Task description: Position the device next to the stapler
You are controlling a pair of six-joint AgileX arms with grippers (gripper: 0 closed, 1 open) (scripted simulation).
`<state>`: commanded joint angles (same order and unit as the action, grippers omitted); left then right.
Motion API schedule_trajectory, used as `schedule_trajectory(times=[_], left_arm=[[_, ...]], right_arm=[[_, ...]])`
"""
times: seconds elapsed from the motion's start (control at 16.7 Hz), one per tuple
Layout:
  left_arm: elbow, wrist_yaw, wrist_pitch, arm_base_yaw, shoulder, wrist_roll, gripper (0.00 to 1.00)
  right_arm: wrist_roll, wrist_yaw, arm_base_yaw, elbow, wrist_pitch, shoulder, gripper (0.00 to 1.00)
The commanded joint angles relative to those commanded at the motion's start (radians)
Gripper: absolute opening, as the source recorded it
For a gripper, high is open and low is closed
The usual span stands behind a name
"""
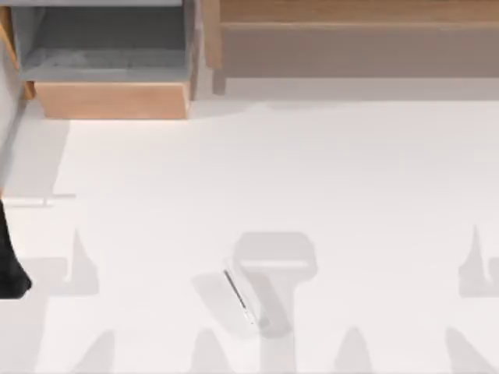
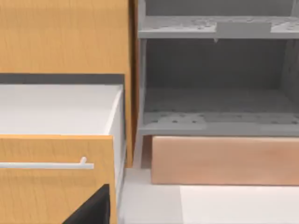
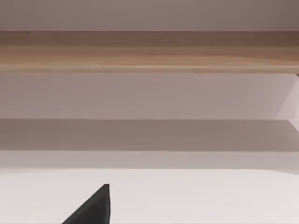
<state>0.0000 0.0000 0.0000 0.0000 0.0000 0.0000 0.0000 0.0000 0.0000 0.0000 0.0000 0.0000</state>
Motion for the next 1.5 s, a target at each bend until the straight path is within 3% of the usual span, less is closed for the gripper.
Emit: schedule_trajectory(times=[0.3,0.54,1.08,1.5], left_arm=[[0.054,-0.009,-0.038,0.017,0.045,0.026,1.00],[0.268,-0.039,-0.178,0.077,0.230,0.112,1.00],[1.172,-0.109,-0.683,0.273,1.003,0.357,1.00],[1.875,-0.090,-1.078,0.367,1.739,0.453,1.00]], right_arm=[[0.000,0.000,0.000,0.000,0.000,0.000,1.00],[0.000,0.000,0.000,0.000,0.000,0.000,1.00],[0.000,0.000,0.000,0.000,0.000,0.000,1.00],[0.000,0.000,0.000,0.000,0.000,0.000,1.00]])
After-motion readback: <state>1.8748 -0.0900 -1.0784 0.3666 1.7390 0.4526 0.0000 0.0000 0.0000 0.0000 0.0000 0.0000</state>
